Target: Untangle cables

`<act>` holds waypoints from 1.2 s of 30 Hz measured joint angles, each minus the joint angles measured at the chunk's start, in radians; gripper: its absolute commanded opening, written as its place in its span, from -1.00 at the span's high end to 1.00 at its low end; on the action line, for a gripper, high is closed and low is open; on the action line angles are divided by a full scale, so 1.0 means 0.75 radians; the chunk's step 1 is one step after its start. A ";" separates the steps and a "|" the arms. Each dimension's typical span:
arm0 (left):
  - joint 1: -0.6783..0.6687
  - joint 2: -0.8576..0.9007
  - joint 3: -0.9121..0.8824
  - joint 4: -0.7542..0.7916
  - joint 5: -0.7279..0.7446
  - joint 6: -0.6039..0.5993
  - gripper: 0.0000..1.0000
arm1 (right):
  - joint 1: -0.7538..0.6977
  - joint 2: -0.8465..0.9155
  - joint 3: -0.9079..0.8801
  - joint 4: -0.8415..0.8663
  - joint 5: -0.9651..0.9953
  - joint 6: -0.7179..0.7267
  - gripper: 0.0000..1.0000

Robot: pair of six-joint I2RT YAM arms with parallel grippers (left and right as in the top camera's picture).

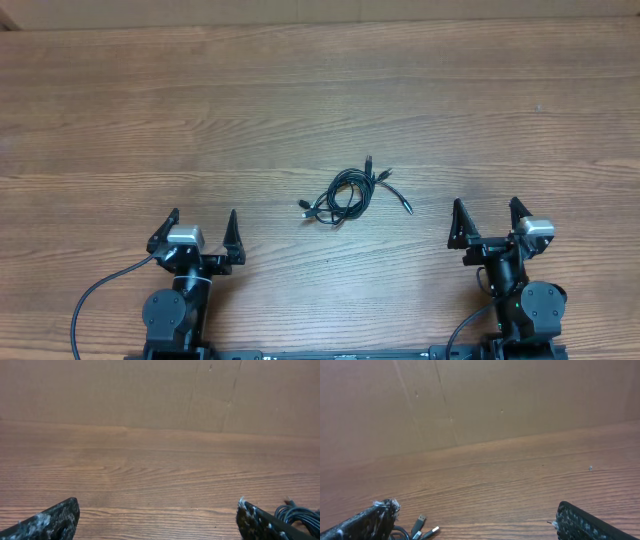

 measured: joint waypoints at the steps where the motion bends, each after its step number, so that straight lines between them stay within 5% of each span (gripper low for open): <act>1: 0.000 0.000 0.000 -0.001 0.000 0.000 -0.99 | 0.000 0.000 0.000 0.000 0.001 0.000 -1.00; 36: 0.000 0.000 0.041 -0.092 0.000 -0.037 -0.99 | 0.000 0.000 0.000 0.000 0.001 -0.001 -1.00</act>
